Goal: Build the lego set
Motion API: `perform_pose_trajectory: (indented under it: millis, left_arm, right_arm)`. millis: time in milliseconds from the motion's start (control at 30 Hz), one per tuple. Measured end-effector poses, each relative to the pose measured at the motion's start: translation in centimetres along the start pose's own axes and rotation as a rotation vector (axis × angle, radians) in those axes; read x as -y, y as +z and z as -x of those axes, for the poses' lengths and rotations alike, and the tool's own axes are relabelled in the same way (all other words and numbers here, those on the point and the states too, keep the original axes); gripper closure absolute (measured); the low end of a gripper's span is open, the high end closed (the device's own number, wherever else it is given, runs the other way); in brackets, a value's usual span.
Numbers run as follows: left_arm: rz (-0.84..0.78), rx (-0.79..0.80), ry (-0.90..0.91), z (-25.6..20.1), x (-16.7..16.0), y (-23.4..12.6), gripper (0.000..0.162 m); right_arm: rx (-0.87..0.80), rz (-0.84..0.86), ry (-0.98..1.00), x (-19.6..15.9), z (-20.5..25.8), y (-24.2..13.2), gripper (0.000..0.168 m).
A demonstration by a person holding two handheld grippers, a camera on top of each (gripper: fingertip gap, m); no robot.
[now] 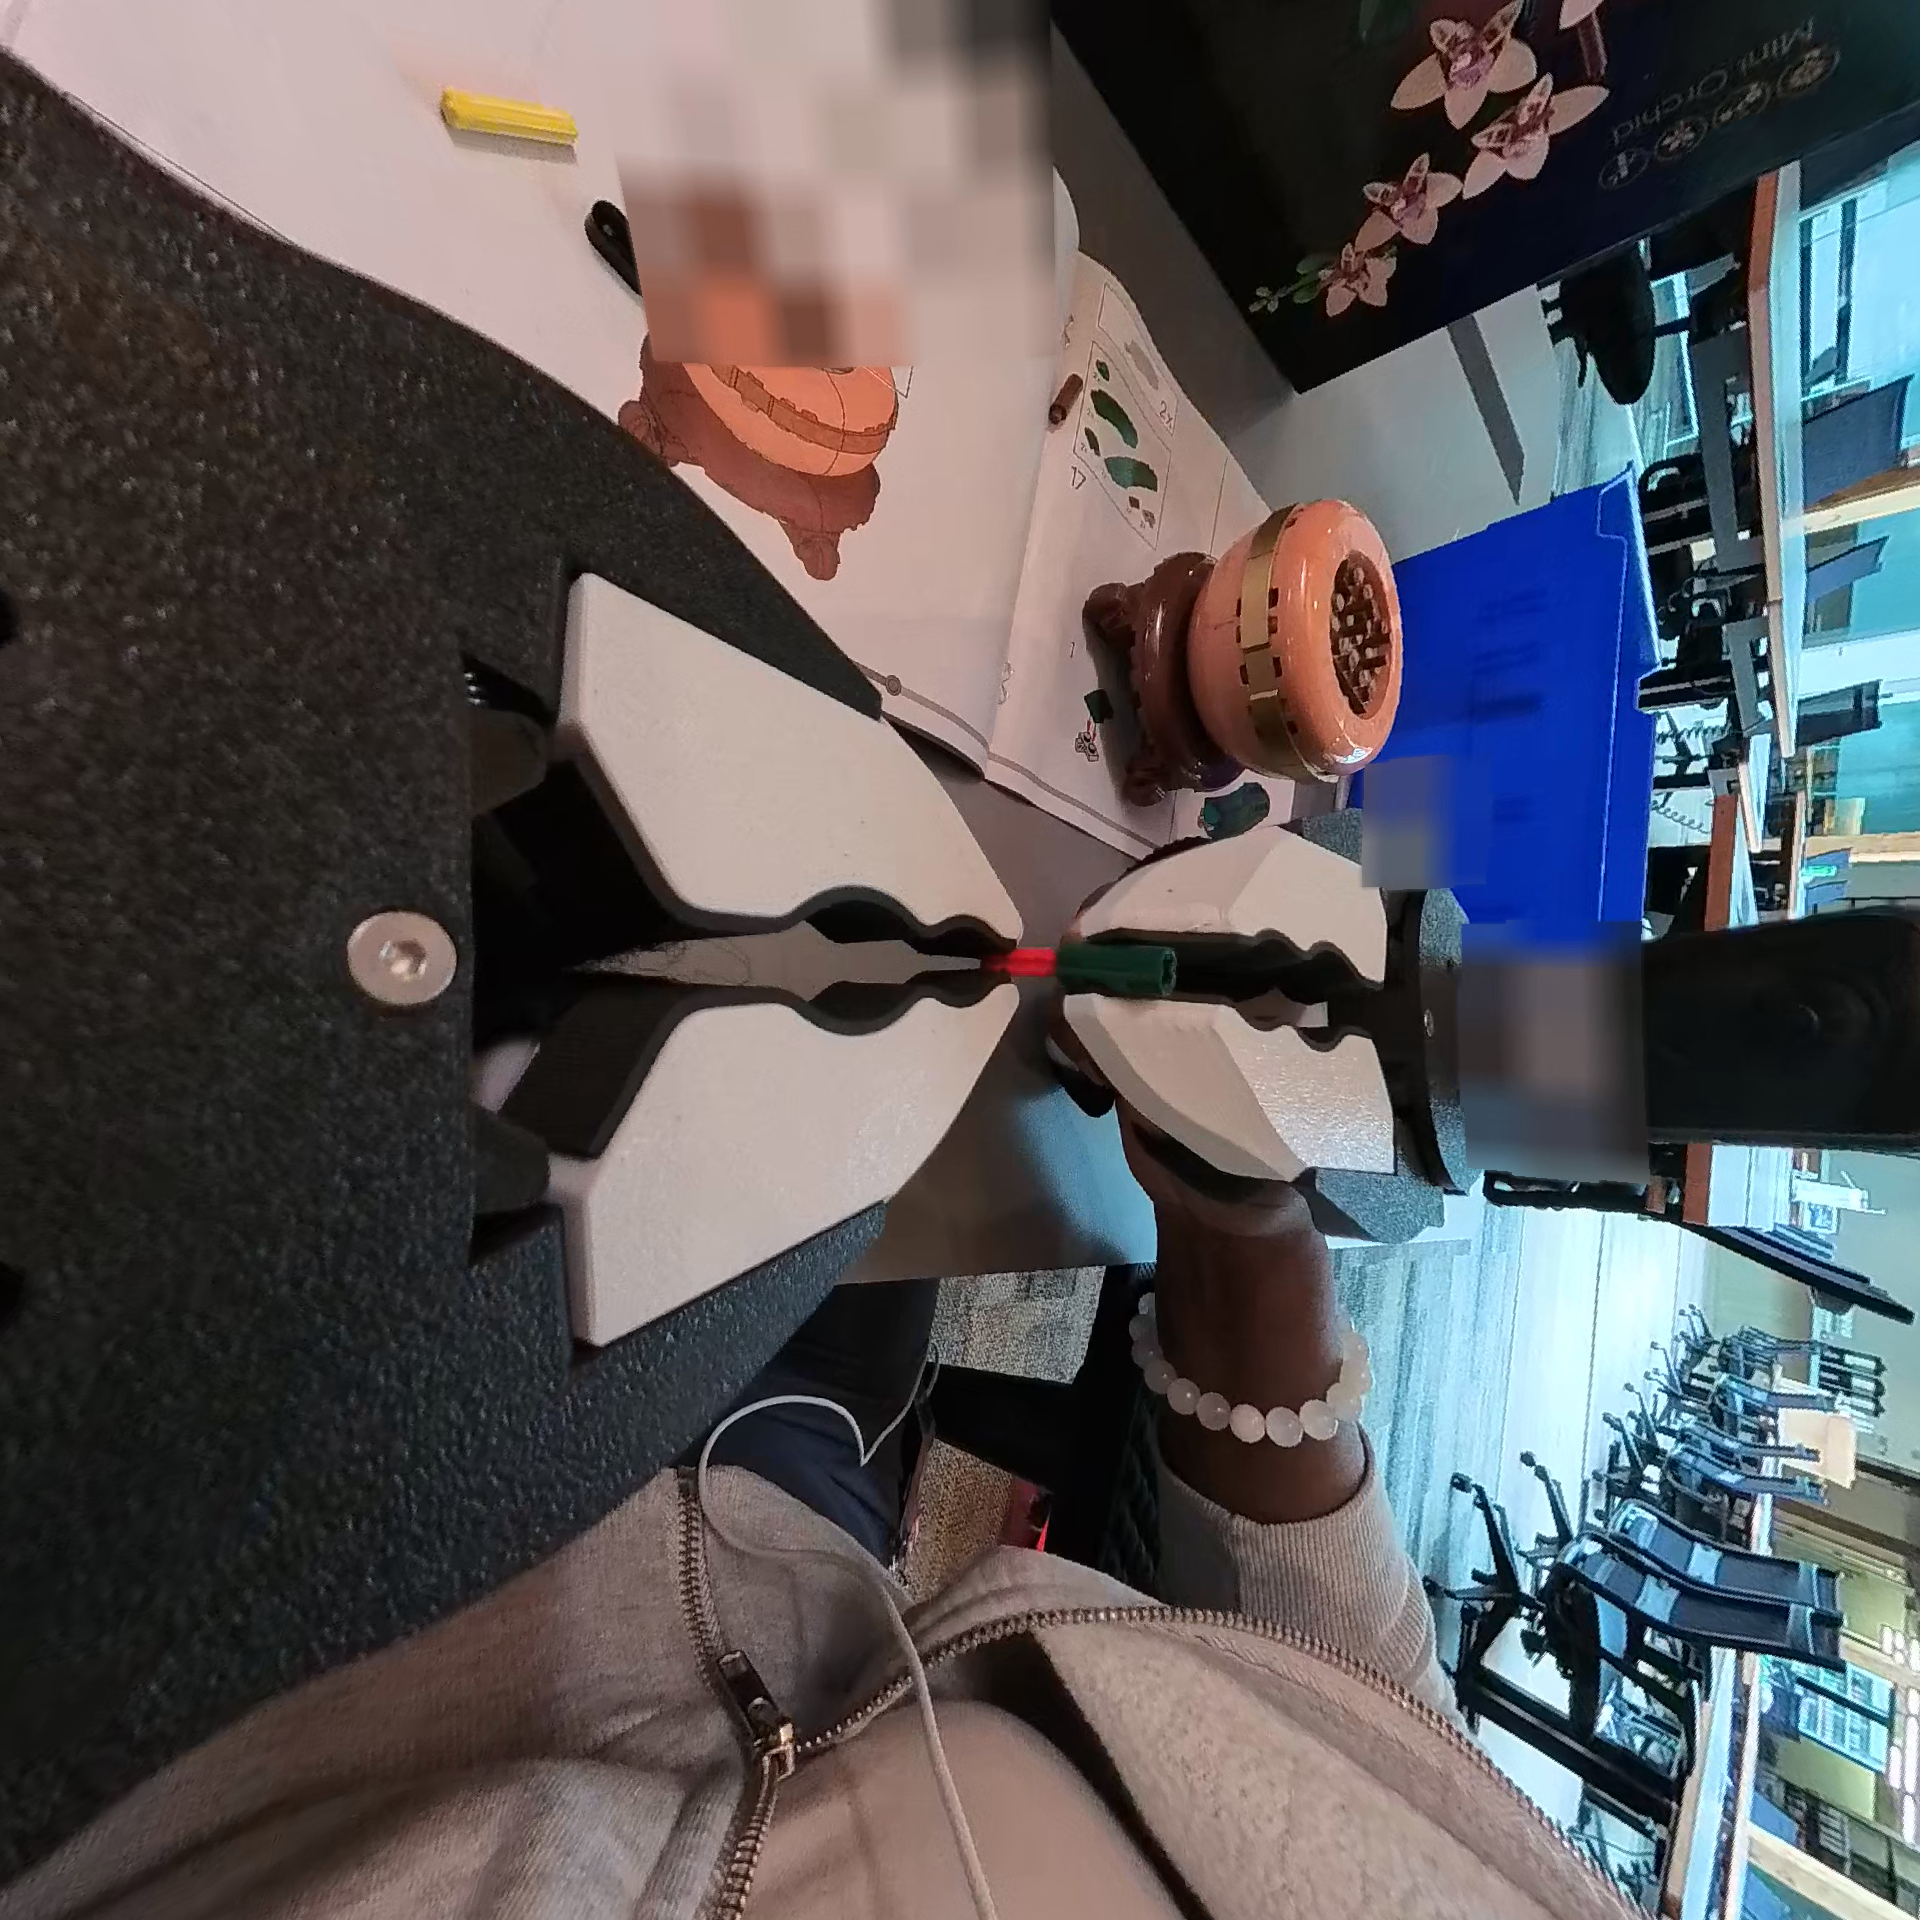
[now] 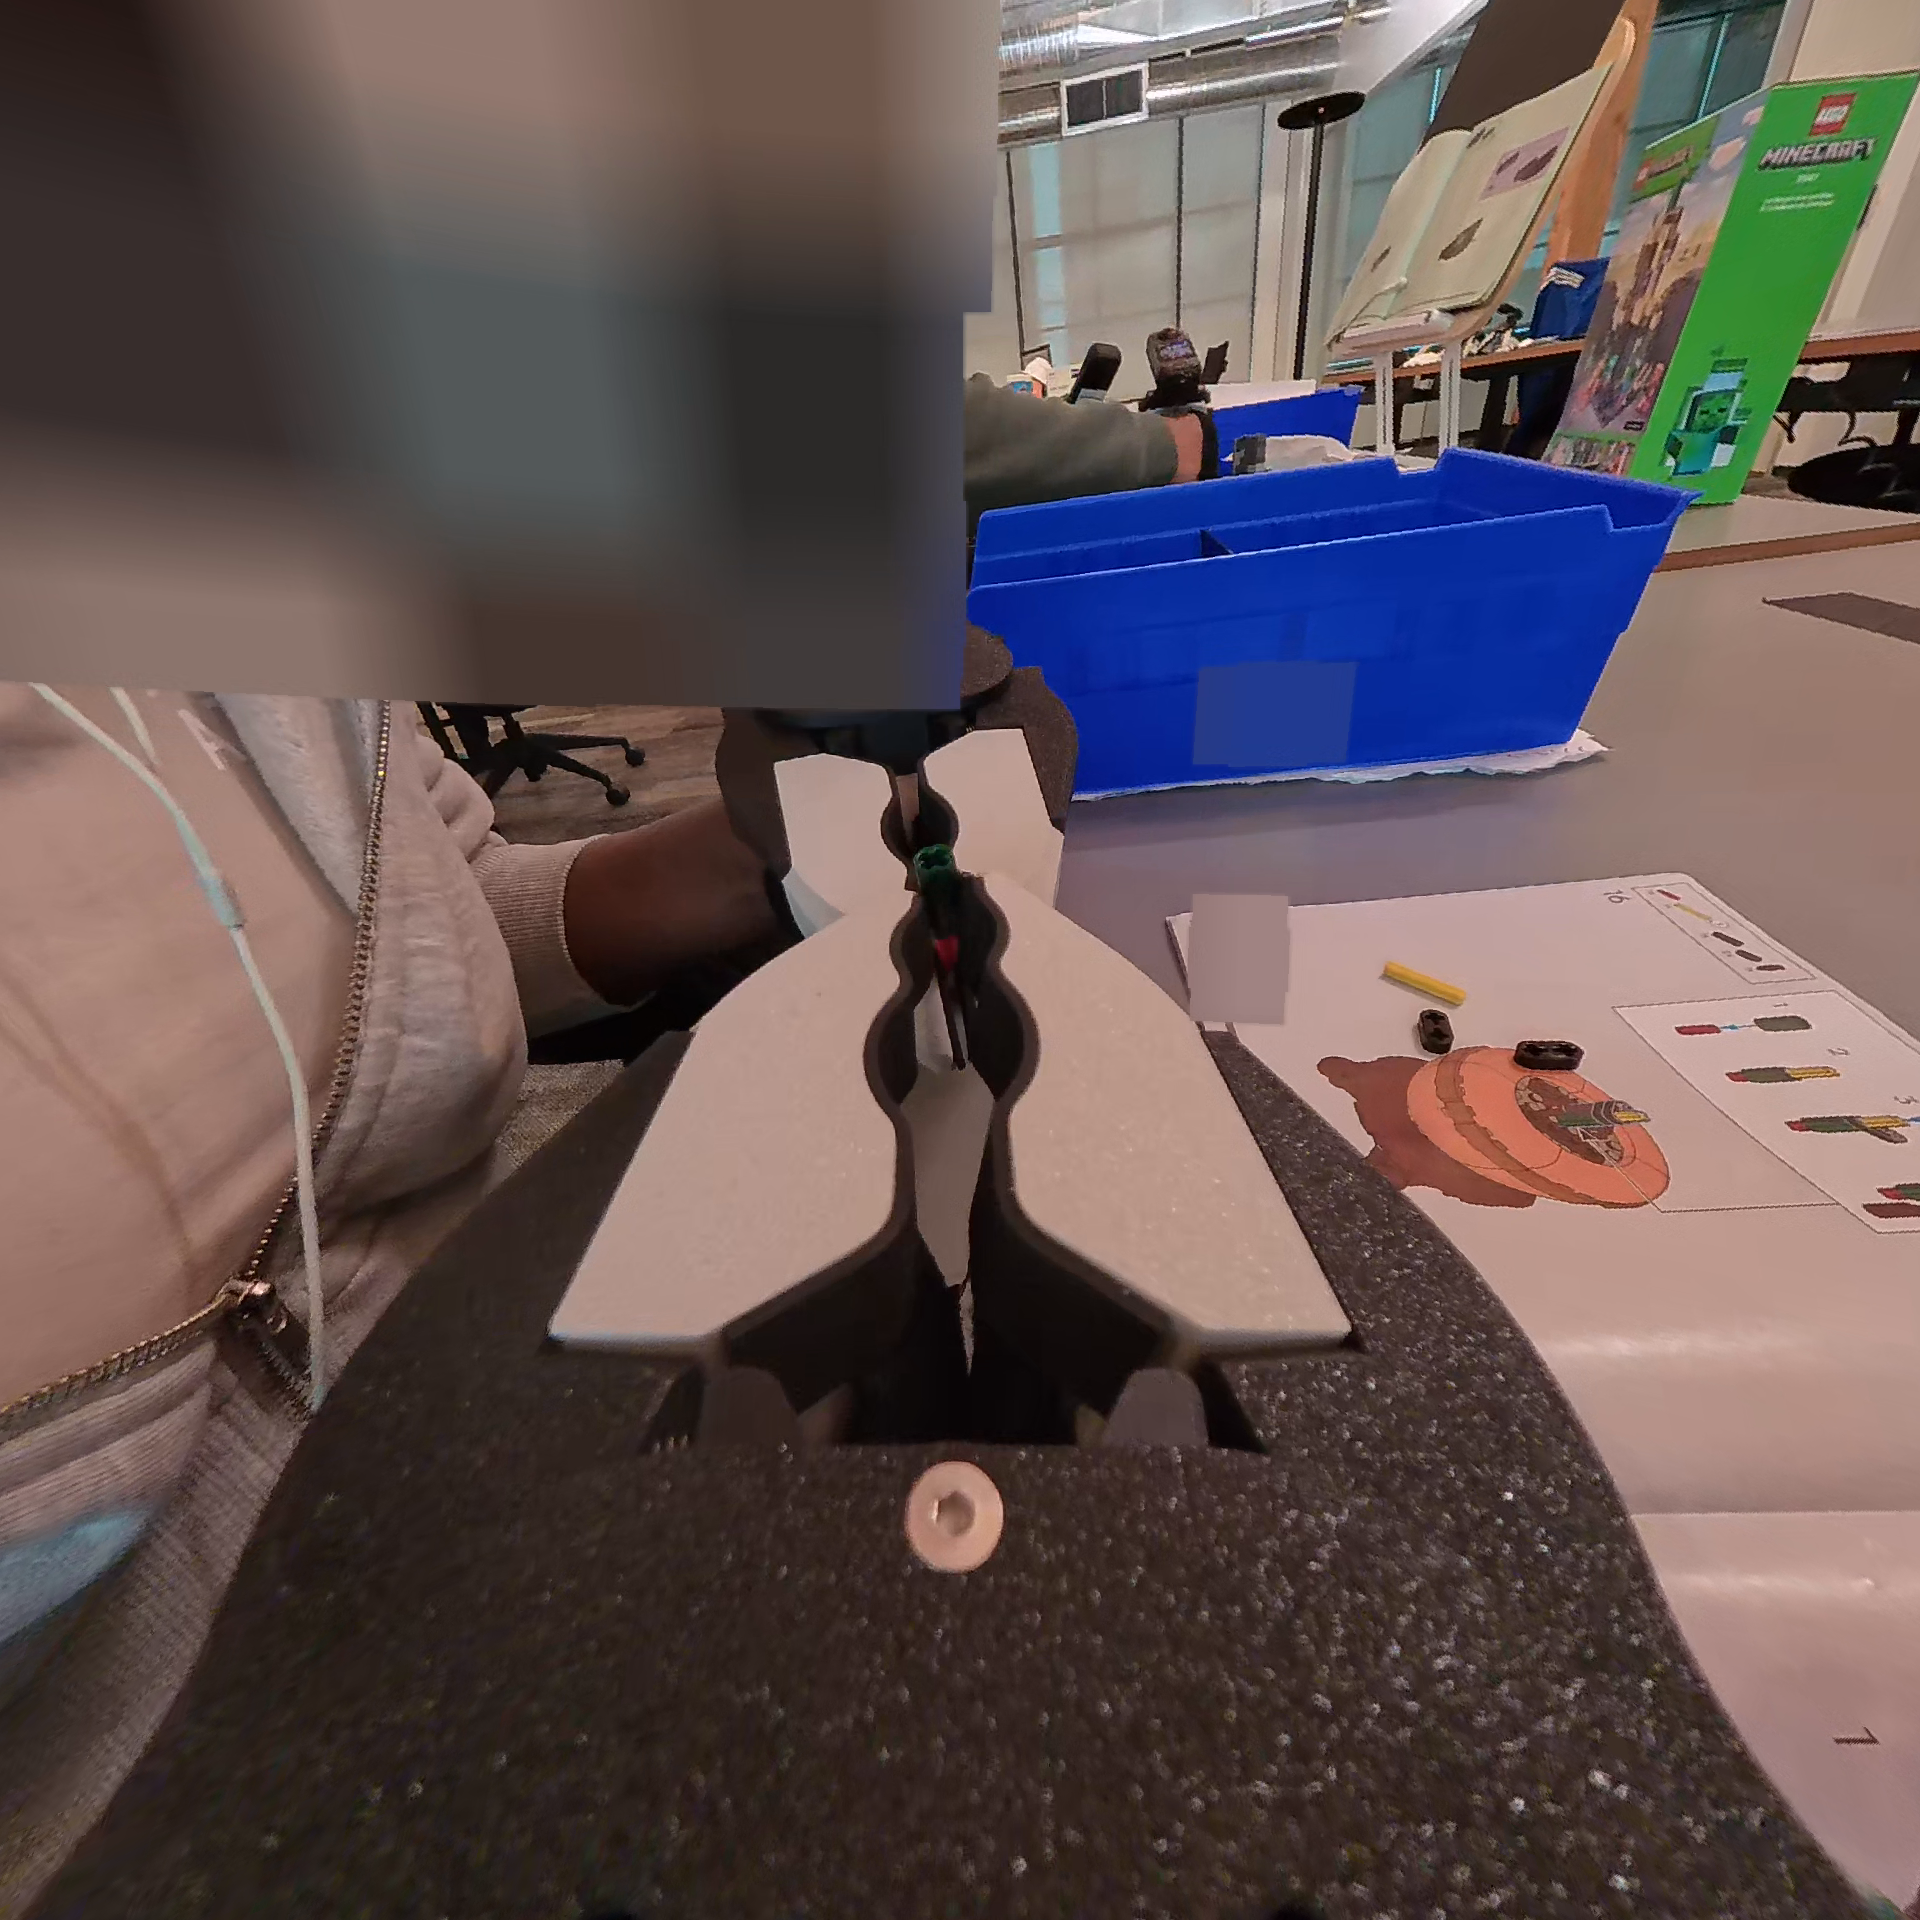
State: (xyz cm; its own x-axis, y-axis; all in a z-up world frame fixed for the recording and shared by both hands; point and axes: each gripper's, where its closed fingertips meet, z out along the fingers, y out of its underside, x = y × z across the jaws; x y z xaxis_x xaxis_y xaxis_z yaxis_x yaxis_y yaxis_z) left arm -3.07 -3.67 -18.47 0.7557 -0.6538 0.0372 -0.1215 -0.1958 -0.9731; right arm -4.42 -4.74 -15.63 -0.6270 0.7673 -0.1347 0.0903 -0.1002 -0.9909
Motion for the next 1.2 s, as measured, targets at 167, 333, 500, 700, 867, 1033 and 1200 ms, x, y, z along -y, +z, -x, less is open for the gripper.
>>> perform_pose_trajectory:
  millis: [167,333,500,700,867,1033,1200]
  left_arm:
    - [-0.006,-0.002,-0.005,0.0,0.1,0.0,0.162]
    - [-0.013,0.001,-0.013,0.1,0.1,0.0,0.162]
    - [-0.035,0.016,-0.032,0.5,0.4,-0.2,0.162]
    - [-0.041,0.029,-0.043,0.7,0.4,-0.2,0.162]
    - [-0.042,0.033,-0.046,0.8,0.4,-0.2,0.162]
    - [-0.034,0.039,-0.035,0.9,0.3,-0.3,0.162]
    - [-0.049,0.040,-0.045,1.0,0.5,-0.4,0.162]
  right_arm:
    - [-0.013,-0.002,-0.010,0.1,0.0,0.0,0.164]
    - [-0.035,-0.003,-0.013,0.0,-0.2,0.0,0.163]
    - [-0.101,-0.023,0.033,-0.2,-0.8,0.0,0.163]
    - [-0.192,-0.030,0.061,-0.3,-1.0,-0.1,0.163]
    - [-0.204,-0.023,0.063,-0.4,-1.2,0.0,0.163]
    - [-0.205,-0.003,0.065,-0.6,-1.3,0.1,0.163]
    - [-0.215,0.009,0.056,-0.8,-1.3,0.2,0.163]
